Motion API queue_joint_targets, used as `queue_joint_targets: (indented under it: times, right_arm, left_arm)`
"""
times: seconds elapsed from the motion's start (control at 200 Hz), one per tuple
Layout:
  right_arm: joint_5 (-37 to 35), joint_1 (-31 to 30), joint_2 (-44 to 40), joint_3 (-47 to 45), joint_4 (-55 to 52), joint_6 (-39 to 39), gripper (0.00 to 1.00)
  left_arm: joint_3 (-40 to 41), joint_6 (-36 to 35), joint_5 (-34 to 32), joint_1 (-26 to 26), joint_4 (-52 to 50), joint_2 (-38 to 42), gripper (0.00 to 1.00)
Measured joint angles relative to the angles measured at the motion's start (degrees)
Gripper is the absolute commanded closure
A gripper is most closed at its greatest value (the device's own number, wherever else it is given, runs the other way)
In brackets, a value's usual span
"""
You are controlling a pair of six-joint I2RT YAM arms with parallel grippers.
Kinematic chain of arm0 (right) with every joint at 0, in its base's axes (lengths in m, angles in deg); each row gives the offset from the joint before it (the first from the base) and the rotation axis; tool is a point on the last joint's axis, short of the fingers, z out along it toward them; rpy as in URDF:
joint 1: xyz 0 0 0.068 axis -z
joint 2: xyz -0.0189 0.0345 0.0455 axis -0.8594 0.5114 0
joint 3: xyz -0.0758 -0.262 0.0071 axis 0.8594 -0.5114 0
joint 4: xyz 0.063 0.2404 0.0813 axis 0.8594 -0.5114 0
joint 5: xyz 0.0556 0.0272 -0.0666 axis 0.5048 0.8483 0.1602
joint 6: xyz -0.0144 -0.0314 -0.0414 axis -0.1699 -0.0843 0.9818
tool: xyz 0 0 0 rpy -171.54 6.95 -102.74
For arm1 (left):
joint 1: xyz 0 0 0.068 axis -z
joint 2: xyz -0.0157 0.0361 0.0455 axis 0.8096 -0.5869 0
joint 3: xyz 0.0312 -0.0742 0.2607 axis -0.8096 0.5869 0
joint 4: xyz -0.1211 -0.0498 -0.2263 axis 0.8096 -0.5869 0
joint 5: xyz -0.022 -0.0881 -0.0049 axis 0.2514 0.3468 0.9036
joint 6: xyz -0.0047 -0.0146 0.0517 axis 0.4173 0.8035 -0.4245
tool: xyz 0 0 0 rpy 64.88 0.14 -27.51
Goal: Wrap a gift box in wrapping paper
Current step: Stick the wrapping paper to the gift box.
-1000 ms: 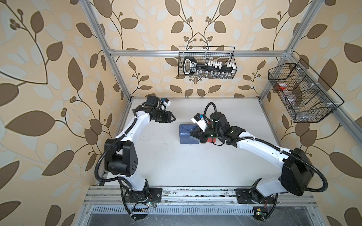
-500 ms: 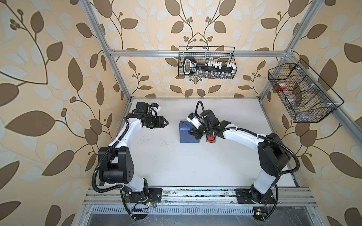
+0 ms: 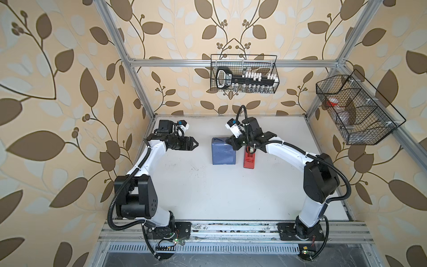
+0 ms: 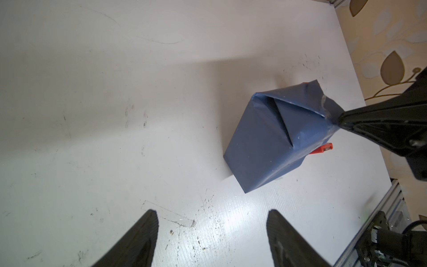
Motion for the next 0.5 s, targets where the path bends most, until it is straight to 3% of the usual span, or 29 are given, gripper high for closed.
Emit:
queue_joint_targets:
  times: [0.285,0.405,0.445,0.5]
  right_arm:
    - [1.6,1.3,-0.2,-0.2,1.2,-0.4,1.00]
    - [2.1,0.2,-2.4,-1.8,1.1,0.5,0.81]
    - [2.1,-0.2,-4.6,-4.4,1.4,1.7,0.77]
    - [1.9,-0.4,-9.1,-9.3,1.2,2.3,0.71]
  left_arm:
    - [0.0,-1.3,0.0,0.0,-0.4,0.0,0.22]
    - [-1.0,-4.8,1.3,0.6,-2.3,-0.2,0.18]
    - [-2.1,-7.5,1.6,1.4,-3.6,-0.6,0.03]
    - [-4.0,-12.8,2.3,3.5,-5.8,-1.0,0.01]
